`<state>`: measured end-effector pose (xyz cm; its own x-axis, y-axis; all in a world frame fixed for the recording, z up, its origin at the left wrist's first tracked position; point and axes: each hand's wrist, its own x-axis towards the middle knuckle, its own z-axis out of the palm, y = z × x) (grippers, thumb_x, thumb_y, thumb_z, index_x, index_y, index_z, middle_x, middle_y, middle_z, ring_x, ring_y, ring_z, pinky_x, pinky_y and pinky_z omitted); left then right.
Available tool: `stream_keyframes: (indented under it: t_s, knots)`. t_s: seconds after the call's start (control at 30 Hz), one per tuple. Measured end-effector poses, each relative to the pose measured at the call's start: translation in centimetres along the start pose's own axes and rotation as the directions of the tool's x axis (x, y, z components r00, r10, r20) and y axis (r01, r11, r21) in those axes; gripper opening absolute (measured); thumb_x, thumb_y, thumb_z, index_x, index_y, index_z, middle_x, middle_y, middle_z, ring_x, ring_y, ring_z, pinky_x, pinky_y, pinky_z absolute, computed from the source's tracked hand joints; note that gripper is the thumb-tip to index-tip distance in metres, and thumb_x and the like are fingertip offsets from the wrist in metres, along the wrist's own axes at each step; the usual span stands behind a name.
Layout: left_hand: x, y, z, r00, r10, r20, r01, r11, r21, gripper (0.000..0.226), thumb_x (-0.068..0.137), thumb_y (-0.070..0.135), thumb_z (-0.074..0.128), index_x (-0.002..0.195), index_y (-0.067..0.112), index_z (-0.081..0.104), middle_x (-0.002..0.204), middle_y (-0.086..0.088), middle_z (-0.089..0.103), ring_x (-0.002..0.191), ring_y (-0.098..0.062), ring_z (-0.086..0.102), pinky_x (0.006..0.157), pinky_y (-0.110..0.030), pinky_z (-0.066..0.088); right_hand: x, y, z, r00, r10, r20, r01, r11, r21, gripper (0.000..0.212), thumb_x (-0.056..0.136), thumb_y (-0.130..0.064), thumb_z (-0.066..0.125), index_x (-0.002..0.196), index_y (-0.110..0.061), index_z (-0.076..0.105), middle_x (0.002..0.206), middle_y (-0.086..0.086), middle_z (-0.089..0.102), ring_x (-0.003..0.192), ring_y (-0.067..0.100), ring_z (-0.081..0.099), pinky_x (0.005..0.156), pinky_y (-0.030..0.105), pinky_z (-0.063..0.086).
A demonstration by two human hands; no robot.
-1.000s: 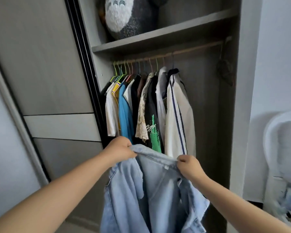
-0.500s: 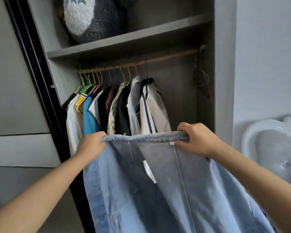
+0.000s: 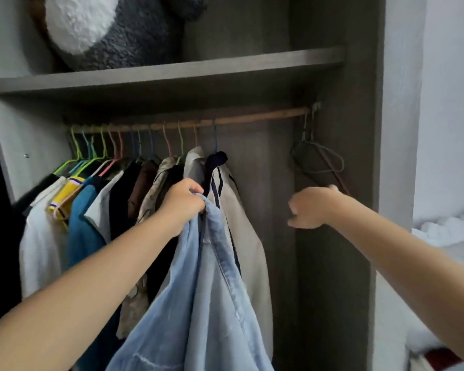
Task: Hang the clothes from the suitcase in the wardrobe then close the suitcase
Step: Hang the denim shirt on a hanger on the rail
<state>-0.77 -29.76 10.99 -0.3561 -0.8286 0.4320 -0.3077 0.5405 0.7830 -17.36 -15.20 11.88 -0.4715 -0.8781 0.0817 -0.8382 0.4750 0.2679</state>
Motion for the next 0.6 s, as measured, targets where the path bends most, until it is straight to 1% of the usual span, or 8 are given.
stream_keyframes:
  t_s: [0.07, 0.13, 0.2, 0.23, 0.33, 0.43, 0.5, 0.6]
  knots:
    - [1.3, -0.7, 0.6, 1.000, -0.012, 0.003, 0.012, 1.000, 0.015, 0.033, 0.073, -0.012, 0.046, 0.062, 0.019, 0.048, 0.066, 0.000, 0.047, 0.074, -0.020, 0.045, 0.054, -0.022, 0.033, 2.3, 1.1, -1.3, 0.973, 0.186, -0.137, -0.183, 0.982, 0.036, 0.039, 0.092, -0.031, 0.042, 0.126, -0.013, 0.050, 0.135, 0.007, 0.047, 0.126, 0.031, 0.041, 0.105, 0.050, 0.028]
    - [2.4, -1.2, 0.7, 1.000, 0.002, 0.005, -0.003, 0.999, 0.038, 0.033, 0.072, -0.012, 0.047, 0.060, 0.019, 0.049, 0.064, 0.000, 0.049, 0.070, -0.020, 0.046, 0.057, -0.023, 0.035, 4.5, 2.4, -2.2, 0.893, 0.355, -0.276, -0.343, 0.935, 0.092, 0.041, 0.088, -0.023, 0.048, 0.127, -0.011, 0.048, 0.135, 0.012, 0.046, 0.126, 0.032, 0.040, 0.103, 0.045, 0.031]
    - [2.9, -1.7, 0.6, 0.999, 0.032, 0.029, -0.034, 0.996, 0.082, 0.031, 0.073, -0.010, 0.048, 0.065, 0.020, 0.050, 0.067, 0.000, 0.049, 0.071, -0.020, 0.047, 0.060, -0.024, 0.037, 6.5, 3.8, -2.7, 0.802, 0.474, -0.364, -0.427, 0.880, 0.207, 0.043, 0.088, -0.015, 0.049, 0.130, -0.005, 0.042, 0.134, 0.017, 0.044, 0.125, 0.034, 0.040, 0.100, 0.042, 0.034]
    - [3.1, -2.0, 0.5, 0.998, 0.043, 0.049, -0.048, 0.992, 0.113, 0.028, 0.074, -0.009, 0.049, 0.072, 0.019, 0.050, 0.070, 0.001, 0.047, 0.069, -0.019, 0.046, 0.059, -0.024, 0.036, 7.7, 4.5, -2.6, 0.771, 0.525, -0.361, -0.438, 0.848, 0.297, 0.043, 0.090, -0.012, 0.047, 0.131, -0.002, 0.039, 0.136, 0.019, 0.041, 0.126, 0.035, 0.039, 0.101, 0.043, 0.034]
    - [3.4, -2.6, -0.6, 0.996, 0.033, 0.082, -0.051, 0.973, 0.226, 0.026, 0.078, -0.005, 0.052, 0.092, 0.018, 0.050, 0.082, -0.002, 0.047, 0.065, -0.015, 0.043, 0.048, -0.023, 0.030, 11.0, 6.5, -2.6, 0.720, 0.652, -0.238, -0.483, 0.717, 0.503, 0.047, 0.095, -0.011, 0.040, 0.140, -0.003, 0.029, 0.144, 0.019, 0.032, 0.132, 0.035, 0.033, 0.102, 0.050, 0.034]
    - [4.2, -3.0, -2.5, 1.000, 0.012, 0.021, -0.018, 0.945, 0.327, 0.025, 0.076, -0.005, 0.054, 0.080, 0.020, 0.054, 0.082, -0.001, 0.050, 0.072, -0.017, 0.047, 0.050, -0.022, 0.032, 13.4, 7.1, -2.8, 0.695, 0.703, -0.153, -0.490, 0.618, 0.615, 0.039, 0.096, -0.007, 0.038, 0.134, 0.001, 0.040, 0.139, 0.019, 0.041, 0.128, 0.033, 0.041, 0.100, 0.044, 0.038]
    - [4.7, -3.5, -3.4, 1.000, -0.005, -0.002, 0.006, 0.932, 0.361, 0.031, 0.075, -0.006, 0.055, 0.067, 0.024, 0.052, 0.074, 0.006, 0.049, 0.076, -0.016, 0.048, 0.054, -0.021, 0.035, 14.7, 6.7, -2.9, 0.724, 0.681, -0.108, -0.423, 0.563, 0.710, 0.038, 0.096, -0.007, 0.037, 0.132, 0.007, 0.040, 0.140, 0.024, 0.039, 0.129, 0.036, 0.039, 0.104, 0.042, 0.034]
    - [5.3, -3.8, -3.9, 0.999, -0.010, -0.033, 0.023, 0.919, 0.393, 0.033, 0.075, -0.007, 0.054, 0.061, 0.023, 0.051, 0.071, 0.011, 0.049, 0.075, -0.012, 0.048, 0.055, -0.019, 0.034, 16.3, 6.5, -3.2, 0.765, 0.629, -0.136, -0.264, 0.500, 0.825, 0.040, 0.094, -0.012, 0.044, 0.128, 0.009, 0.045, 0.135, 0.024, 0.045, 0.125, 0.037, 0.045, 0.100, 0.041, 0.039]
